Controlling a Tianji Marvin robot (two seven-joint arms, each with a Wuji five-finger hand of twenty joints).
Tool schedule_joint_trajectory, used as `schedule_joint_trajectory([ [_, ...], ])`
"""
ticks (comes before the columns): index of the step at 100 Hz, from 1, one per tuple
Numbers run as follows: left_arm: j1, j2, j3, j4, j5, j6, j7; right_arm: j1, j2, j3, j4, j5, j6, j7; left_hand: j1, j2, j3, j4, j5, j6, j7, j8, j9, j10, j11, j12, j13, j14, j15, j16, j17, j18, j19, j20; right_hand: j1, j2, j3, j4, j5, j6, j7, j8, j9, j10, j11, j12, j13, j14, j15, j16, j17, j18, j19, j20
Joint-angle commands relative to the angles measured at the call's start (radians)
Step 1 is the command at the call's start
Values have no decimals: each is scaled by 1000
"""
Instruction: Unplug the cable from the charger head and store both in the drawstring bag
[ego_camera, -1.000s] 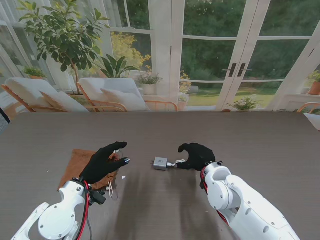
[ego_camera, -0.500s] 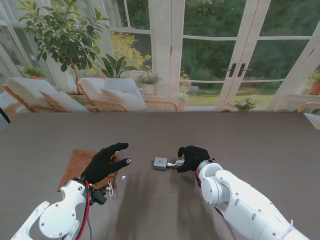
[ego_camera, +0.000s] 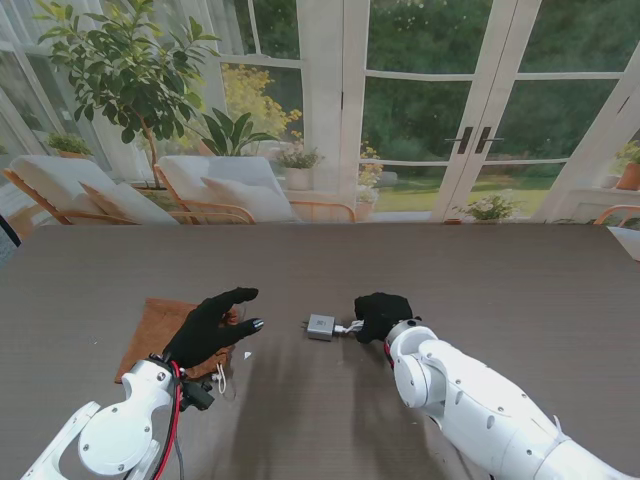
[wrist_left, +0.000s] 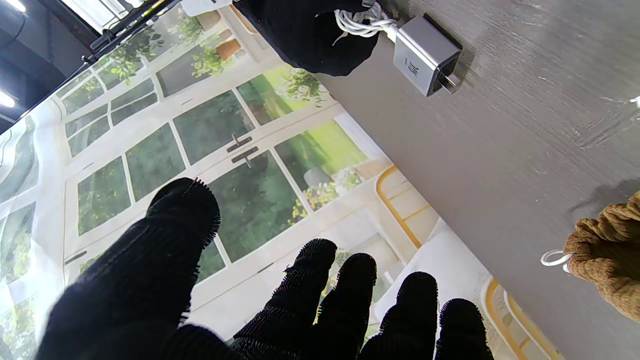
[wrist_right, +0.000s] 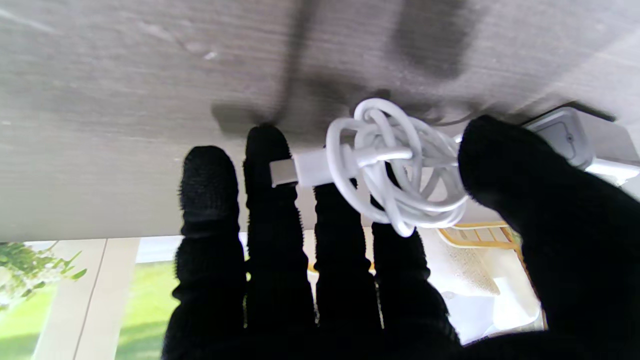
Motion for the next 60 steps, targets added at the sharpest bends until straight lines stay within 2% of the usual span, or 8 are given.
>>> schedule_joint_trajectory([
  [1,4,-1,1,-2,-4,6,-21,-1,-14,-16,23,6,-11,19,11,-1,-21,22,-11,-21,-18,2,-21,-10,-11,-11,-36,-3,-19,-5,-22,-40,-27,5,30,14,52,-23,41,-18,22,30,45,-20,28,23,96,-69,19,1,-105,-40,70,-48],
  [3,5,-1,1,-3,-4,7,-22,3,-15,-21,28,6,-13,18,11,0,-21,22,-12,-21,-18,1,-21,-10,-11,-11,-36,-2,-19,-5,-22,-40,-27,5,43,9,56,-65,49,-26,56,-36,63,-22,32,30,112,-76,38,6,-95,-46,96,-75],
  [8,6,-1,1,-4,-4,9,-23,11,-19,-34,44,8,-18,11,11,1,-22,22,-13,-22,-19,1,-22,-10,-11,-12,-36,-2,-19,-5,-23,-41,-27,5,86,4,57,-144,61,-47,138,-126,108,-24,42,55,149,-92,74,19,-63,-60,132,-87],
  [13,6,-1,1,-4,-5,10,-23,18,-23,-44,60,13,-26,2,11,3,-24,22,-13,-22,-19,1,-22,-7,-11,-12,-36,-3,-19,-5,-23,-40,-27,5,122,23,44,-174,75,-74,229,-188,169,-28,36,96,194,-102,108,31,-21,-74,164,-85],
  [19,7,-1,1,-5,-8,11,-24,23,-30,-50,79,25,-40,-11,13,6,-26,22,-10,-23,-18,2,-21,-7,-11,-11,-36,-2,-19,-5,-23,-39,-27,6,154,83,44,-183,142,-94,280,-208,255,-24,46,102,264,-104,158,51,37,-79,212,-68],
  [30,6,-1,2,-4,-13,13,-26,37,-26,-69,90,18,-68,-3,14,12,-31,22,-11,-24,-18,2,-22,-5,-11,-12,-36,0,-19,-5,-23,-38,-27,6,165,138,51,-196,194,-90,325,-174,354,-17,79,123,387,-123,239,84,158,-108,290,-40],
  [48,-3,-2,9,2,-20,17,-28,42,-13,-75,90,-26,-112,-18,23,16,-36,24,-7,-20,-18,1,-20,-1,-11,-12,-36,2,-19,-5,-22,-37,-26,7,142,171,113,-222,148,-27,385,-56,493,-23,156,194,402,-211,609,238,336,-144,399,53],
  [60,-23,0,21,17,-11,22,-33,37,-3,-60,78,-59,-142,-38,26,22,-38,25,-6,-18,-18,1,-17,2,-10,-11,-32,6,-17,-3,-19,-35,-25,8,153,192,152,-244,84,32,470,-21,533,-22,229,273,403,-268,794,310,436,-138,458,120],
])
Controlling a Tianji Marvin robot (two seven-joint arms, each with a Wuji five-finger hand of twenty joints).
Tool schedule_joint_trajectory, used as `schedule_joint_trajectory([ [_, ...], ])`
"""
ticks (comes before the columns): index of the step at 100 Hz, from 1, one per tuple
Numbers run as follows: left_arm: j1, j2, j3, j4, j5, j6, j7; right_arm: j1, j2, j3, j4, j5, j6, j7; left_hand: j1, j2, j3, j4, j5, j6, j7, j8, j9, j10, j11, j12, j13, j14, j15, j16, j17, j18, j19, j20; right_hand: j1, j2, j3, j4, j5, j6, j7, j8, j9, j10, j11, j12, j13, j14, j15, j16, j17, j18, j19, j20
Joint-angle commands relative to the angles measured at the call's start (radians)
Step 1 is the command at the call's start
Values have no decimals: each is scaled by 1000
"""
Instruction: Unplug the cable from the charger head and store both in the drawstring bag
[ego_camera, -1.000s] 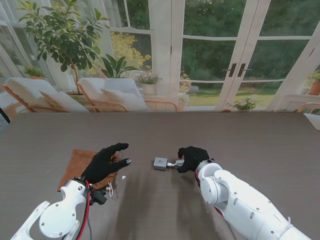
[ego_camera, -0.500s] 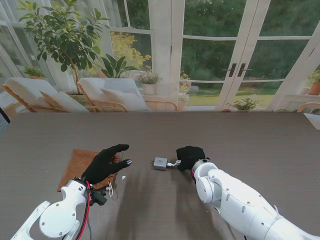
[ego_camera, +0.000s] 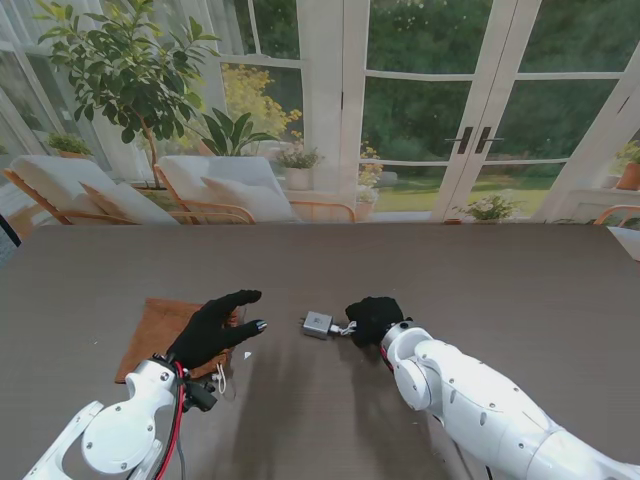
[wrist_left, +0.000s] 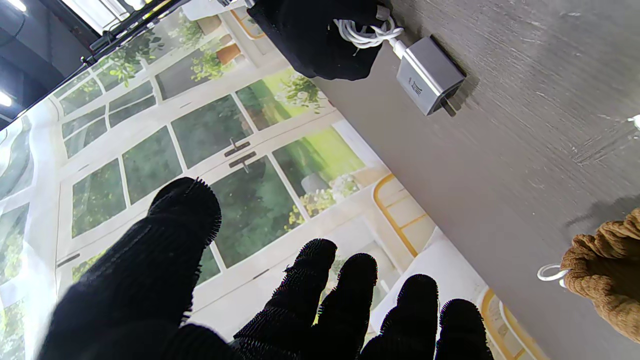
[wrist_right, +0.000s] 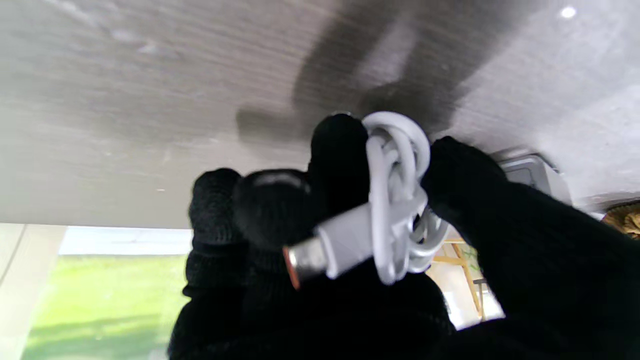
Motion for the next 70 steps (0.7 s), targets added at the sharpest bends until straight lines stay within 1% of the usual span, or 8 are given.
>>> schedule_joint_trajectory([
  [1,-15,-2,7,11,5,7,-25,-13,9,9,-10,3,-9,-1,17,22,-25,25,-5,-17,-18,1,-18,-2,-10,-11,-17,5,-14,-3,-17,-35,-25,8,43,52,95,-10,-44,12,93,33,109,11,84,57,26,-132,120,53,434,-25,80,74],
  [7,-30,-1,15,22,5,10,-28,-20,13,25,-17,-6,-27,-11,19,26,-26,25,-5,-17,-18,1,-17,-1,-9,-11,-16,7,-13,-2,-16,-35,-24,8,49,61,103,-18,-63,37,130,37,114,12,150,80,25,-160,198,92,453,-36,143,118],
  [13,-48,-1,23,36,6,11,-31,-28,16,40,-23,-16,-45,-25,21,29,-25,26,-5,-15,-19,1,-15,1,-9,-10,-14,11,-12,-1,-14,-34,-24,9,50,66,110,-23,-74,55,152,41,117,11,207,83,25,-179,249,121,467,-45,192,142],
  [21,-77,-1,34,59,3,10,-38,-34,22,58,-35,-38,-65,-42,24,36,-24,26,-2,-14,-18,1,-12,4,-8,-9,-11,13,-11,1,-12,-33,-22,9,42,63,121,-28,-72,54,164,48,122,9,262,81,26,-197,294,148,479,-67,238,157],
  [32,-120,-1,50,95,-8,9,-49,-38,26,75,-36,-74,-93,-98,31,41,-22,27,4,-8,-16,1,-9,12,-6,-7,-8,17,-9,4,-9,-31,-21,10,24,56,139,-37,-60,48,168,56,122,10,336,65,25,-206,345,185,490,-99,293,172],
  [43,-168,2,65,134,-6,8,-69,-44,33,94,-50,-111,-117,-133,37,41,-18,28,5,-2,-17,1,-8,13,-6,-5,-6,17,-8,7,-3,-33,-18,12,17,56,146,-40,-58,45,171,67,122,9,364,56,25,-216,367,200,495,-120,320,179],
  [61,-250,6,97,210,14,-2,-93,-63,41,133,-84,-157,-142,-184,42,32,-5,29,0,6,-20,0,-15,13,-7,-4,-10,11,-9,11,3,-39,-17,12,13,53,153,-44,-53,31,173,80,122,6,384,52,26,-230,382,211,500,-133,337,184],
  [70,-290,6,117,250,20,-9,-101,-80,52,161,-123,-194,-154,-186,45,25,5,30,-10,11,-24,-2,-22,11,-9,-3,-13,4,-9,12,1,-44,-18,12,11,60,150,-45,-58,22,173,88,121,0,386,49,26,-236,381,212,499,-140,337,184],
])
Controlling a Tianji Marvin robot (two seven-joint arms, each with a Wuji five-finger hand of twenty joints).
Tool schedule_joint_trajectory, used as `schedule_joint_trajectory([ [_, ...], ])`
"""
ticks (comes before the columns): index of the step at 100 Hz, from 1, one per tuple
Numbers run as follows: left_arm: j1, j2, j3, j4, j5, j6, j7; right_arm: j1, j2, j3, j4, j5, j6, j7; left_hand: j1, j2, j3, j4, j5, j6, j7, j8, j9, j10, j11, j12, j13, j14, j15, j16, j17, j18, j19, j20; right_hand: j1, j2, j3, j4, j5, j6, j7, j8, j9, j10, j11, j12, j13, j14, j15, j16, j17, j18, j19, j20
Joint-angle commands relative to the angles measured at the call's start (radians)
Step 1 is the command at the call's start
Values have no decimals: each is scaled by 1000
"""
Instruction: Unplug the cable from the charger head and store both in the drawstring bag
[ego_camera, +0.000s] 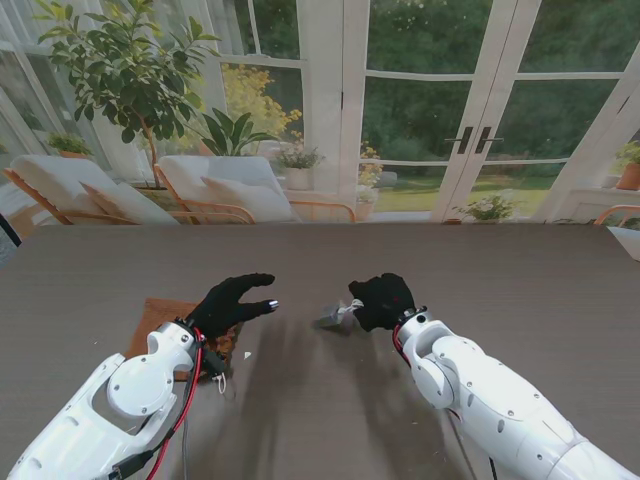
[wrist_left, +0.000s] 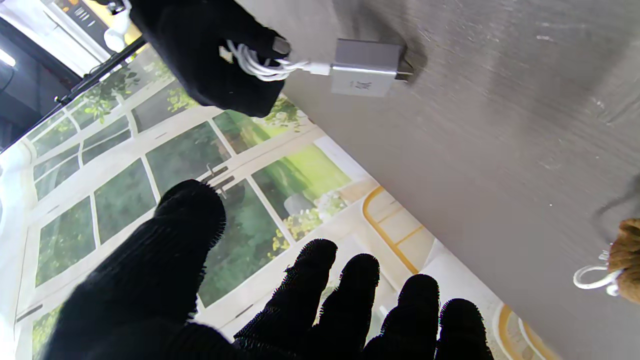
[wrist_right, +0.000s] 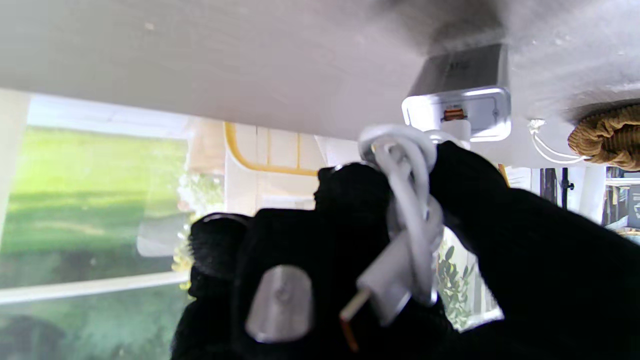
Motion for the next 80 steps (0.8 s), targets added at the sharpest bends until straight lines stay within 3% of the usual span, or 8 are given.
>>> schedule_joint_trajectory([
  [1,-33,-2,11,24,3,-6,-27,-13,12,17,-50,-25,-16,14,23,8,6,29,-11,10,-23,-2,-23,-4,-9,-3,-14,-4,-10,12,-1,-45,-18,11,30,48,109,3,-27,-42,55,44,99,45,61,-13,17,-186,45,13,500,-66,93,37],
  [21,-106,1,62,99,-4,-35,-58,-56,30,97,-142,-75,-57,35,14,-22,33,27,-44,10,-35,-8,-45,-21,-12,-2,-26,-15,-12,13,-10,-56,-23,8,32,61,94,6,-37,-66,50,61,97,41,48,-23,17,-188,35,12,496,-73,81,32],
  [40,-166,2,116,158,-8,-82,-77,-94,40,164,-222,-108,-97,57,-7,-51,55,24,-132,3,-64,-19,-101,-50,-22,-4,-52,-36,-19,12,-27,-69,-28,7,29,67,85,8,-44,-85,46,72,95,39,36,-28,17,-188,26,9,492,-72,63,27],
  [63,-243,2,182,223,-36,-131,-116,-135,41,226,-296,-110,-140,70,-29,-69,80,21,-233,-15,-97,-38,-187,-88,-42,-14,-98,-80,-35,-1,-45,-87,-35,5,28,73,79,10,-47,-99,43,80,95,38,16,-32,17,-181,5,1,487,-69,40,23],
  [80,-294,-13,234,276,-63,-176,-97,-154,37,244,-326,-98,-152,65,-33,-86,91,20,-241,-12,-95,-44,-182,-88,-32,-17,-95,-87,-34,-10,-44,-89,-38,1,27,77,74,11,-53,-106,43,84,95,35,0,-35,17,-177,-12,-7,484,-65,22,20],
])
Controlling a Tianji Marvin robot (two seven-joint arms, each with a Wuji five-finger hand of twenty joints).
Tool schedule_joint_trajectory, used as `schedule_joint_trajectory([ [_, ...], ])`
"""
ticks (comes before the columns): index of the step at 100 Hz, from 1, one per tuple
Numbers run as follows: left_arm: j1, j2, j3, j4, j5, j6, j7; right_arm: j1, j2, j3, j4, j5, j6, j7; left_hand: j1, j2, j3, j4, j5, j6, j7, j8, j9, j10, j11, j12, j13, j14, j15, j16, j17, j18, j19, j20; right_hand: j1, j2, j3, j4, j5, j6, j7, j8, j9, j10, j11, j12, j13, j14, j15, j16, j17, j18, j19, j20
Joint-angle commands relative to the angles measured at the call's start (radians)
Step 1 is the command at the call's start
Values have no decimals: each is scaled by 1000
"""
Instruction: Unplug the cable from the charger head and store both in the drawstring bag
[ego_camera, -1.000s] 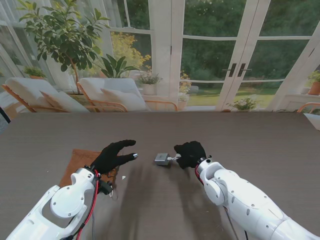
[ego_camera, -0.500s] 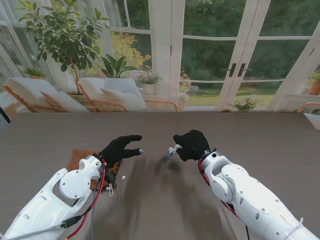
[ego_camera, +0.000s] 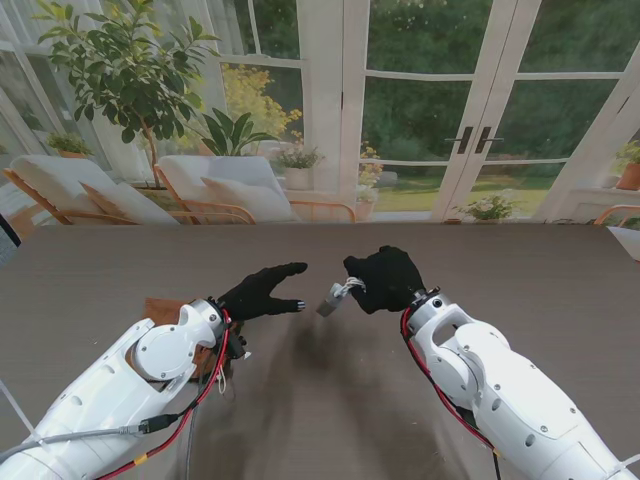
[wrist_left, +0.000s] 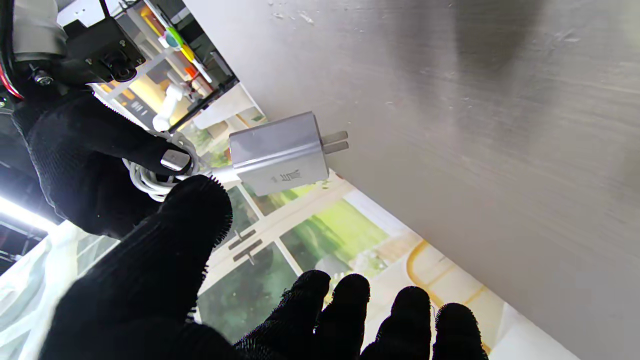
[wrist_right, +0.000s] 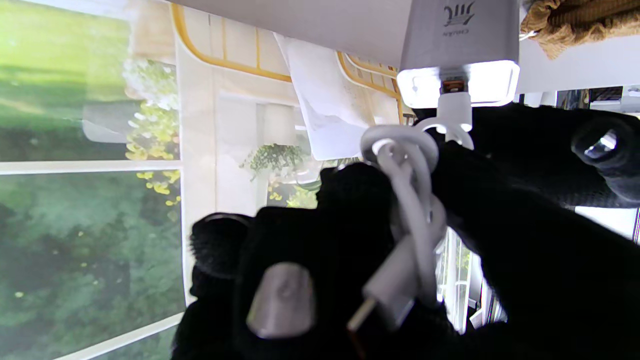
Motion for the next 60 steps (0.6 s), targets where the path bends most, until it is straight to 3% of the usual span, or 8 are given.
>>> schedule_joint_trajectory([
  [1,-17,-18,8,7,-14,-15,-10,-9,-4,4,-24,4,-10,7,-32,-41,19,20,-37,-10,-12,-10,-26,-27,-3,-7,-19,-26,-11,-11,-20,-53,-27,1,37,77,75,12,-43,-66,43,31,93,47,-7,-18,15,-168,2,-4,484,-50,20,20],
  [22,-62,-25,59,46,-42,-74,-17,-25,-8,19,-49,22,-39,5,-42,-66,43,16,-20,-9,1,-10,-19,-28,1,-8,-11,-40,-9,-17,3,-57,-24,-5,38,77,75,13,-46,-66,43,31,93,46,-11,-17,14,-169,-1,-6,483,-49,17,21],
  [60,-109,-38,114,90,-102,-128,-33,-33,-19,30,-63,70,-75,1,-55,-89,65,8,1,-8,11,-10,17,-22,17,-1,23,-13,12,-11,28,-40,-14,-7,42,73,77,13,-47,-68,45,30,94,50,-19,-16,15,-167,-5,-8,482,-45,10,22],
])
